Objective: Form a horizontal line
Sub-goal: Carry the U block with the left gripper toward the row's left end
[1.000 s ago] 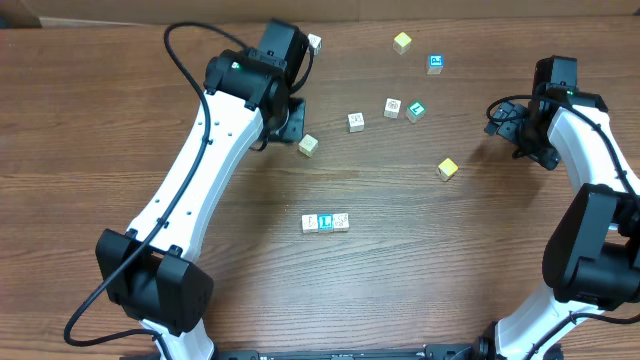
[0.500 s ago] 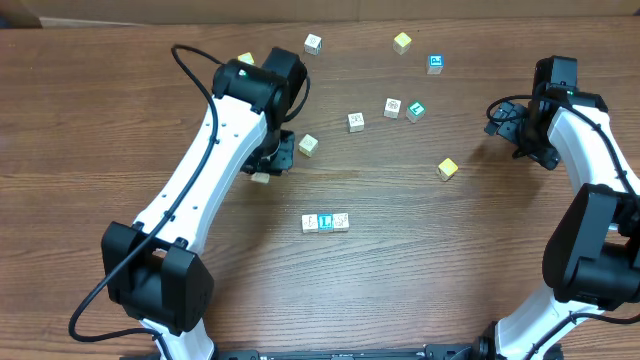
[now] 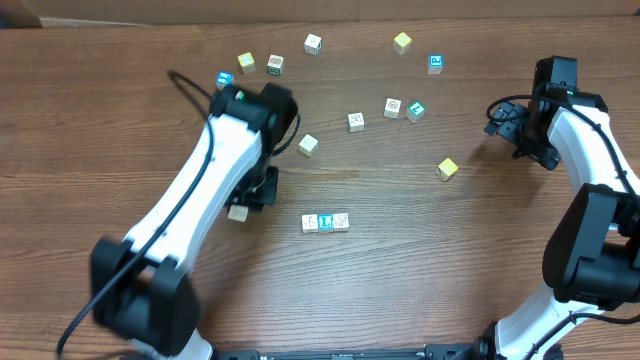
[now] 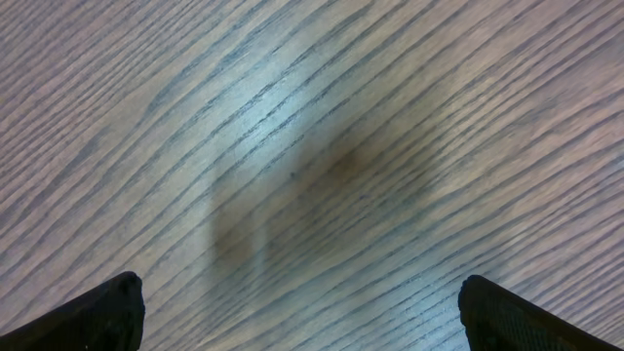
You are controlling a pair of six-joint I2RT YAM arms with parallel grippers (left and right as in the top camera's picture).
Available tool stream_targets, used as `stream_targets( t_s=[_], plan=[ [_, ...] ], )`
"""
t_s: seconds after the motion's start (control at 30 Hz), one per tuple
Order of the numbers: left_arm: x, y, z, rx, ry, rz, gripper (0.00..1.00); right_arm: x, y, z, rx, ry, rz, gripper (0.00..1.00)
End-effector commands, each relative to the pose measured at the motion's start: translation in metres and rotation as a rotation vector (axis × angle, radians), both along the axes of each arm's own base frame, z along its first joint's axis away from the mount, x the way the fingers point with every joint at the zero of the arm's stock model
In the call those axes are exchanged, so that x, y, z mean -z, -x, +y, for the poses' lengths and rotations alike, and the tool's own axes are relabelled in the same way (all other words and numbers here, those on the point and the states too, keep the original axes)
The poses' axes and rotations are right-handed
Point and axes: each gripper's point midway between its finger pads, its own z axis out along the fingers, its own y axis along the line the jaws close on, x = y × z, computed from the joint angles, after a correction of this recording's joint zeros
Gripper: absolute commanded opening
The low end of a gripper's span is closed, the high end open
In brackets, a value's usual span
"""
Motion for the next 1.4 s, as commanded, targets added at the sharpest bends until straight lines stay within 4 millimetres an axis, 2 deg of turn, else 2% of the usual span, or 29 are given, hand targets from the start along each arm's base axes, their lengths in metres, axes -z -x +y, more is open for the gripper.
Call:
stream_targets(
  t_s=[0.0, 0.1, 0.2, 0.43, 0.6, 0.73, 0.83, 1.03, 1.13, 1.17, 1.23, 1.33, 1.37],
  plan=[
    [-0.027, 0.012, 0.005, -0.043, 0.065, -0.185, 0.29, -0.016, -0.008, -0.002, 0.000, 0.013, -0.045, 1.00],
    [-0.030, 0.012, -0.005, -0.083, 0.188, -0.316, 0.30, -0.016, -0.008, -0.002, 0.000, 0.013, -0.045, 1.00],
    [-0.024, 0.008, -0.009, -0.159, 0.253, -0.417, 0.31, -0.016, -0.008, -0.002, 0.000, 0.013, -0.045, 1.00],
    [0.009, -0.025, -0.025, -0.214, 0.326, -0.515, 0.34, -0.016, -0.008, -0.002, 0.000, 0.013, -0.045, 1.00],
    [0.045, -0.034, -0.044, -0.360, 0.393, -0.452, 0.32, -0.016, -0.008, -0.002, 0.000, 0.013, -0.045, 1.00],
    [0.071, -0.035, -0.039, -0.367, 0.323, -0.397, 0.32, -0.016, -0.008, -0.002, 0.000, 0.013, -0.045, 1.00],
    [0.079, -0.039, -0.031, -0.358, 0.263, -0.407, 0.34, -0.016, -0.008, -0.002, 0.000, 0.013, -0.045, 1.00],
    [0.082, -0.042, -0.033, -0.346, 0.267, -0.406, 0.34, -0.016, -0.008, -0.002, 0.000, 0.013, -0.045, 1.00],
    [0.085, -0.033, -0.037, -0.309, 0.286, -0.357, 0.31, -0.016, -0.008, -0.002, 0.000, 0.013, -0.045, 1.00],
    [0.086, -0.029, -0.040, -0.295, 0.297, -0.334, 0.27, -0.016, -0.008, -0.002, 0.000, 0.013, -0.045, 1.00],
    [0.088, -0.017, -0.048, -0.265, 0.341, -0.262, 0.14, -0.016, -0.008, -0.002, 0.000, 0.013, -0.045, 1.00],
    [0.088, -0.006, -0.057, -0.235, 0.391, -0.197, 0.04, -0.016, -0.008, -0.002, 0.000, 0.013, -0.045, 1.00],
    [0.088, -0.003, -0.060, -0.222, 0.407, -0.182, 0.04, -0.016, -0.008, -0.002, 0.000, 0.013, -0.045, 1.00]
  ],
)
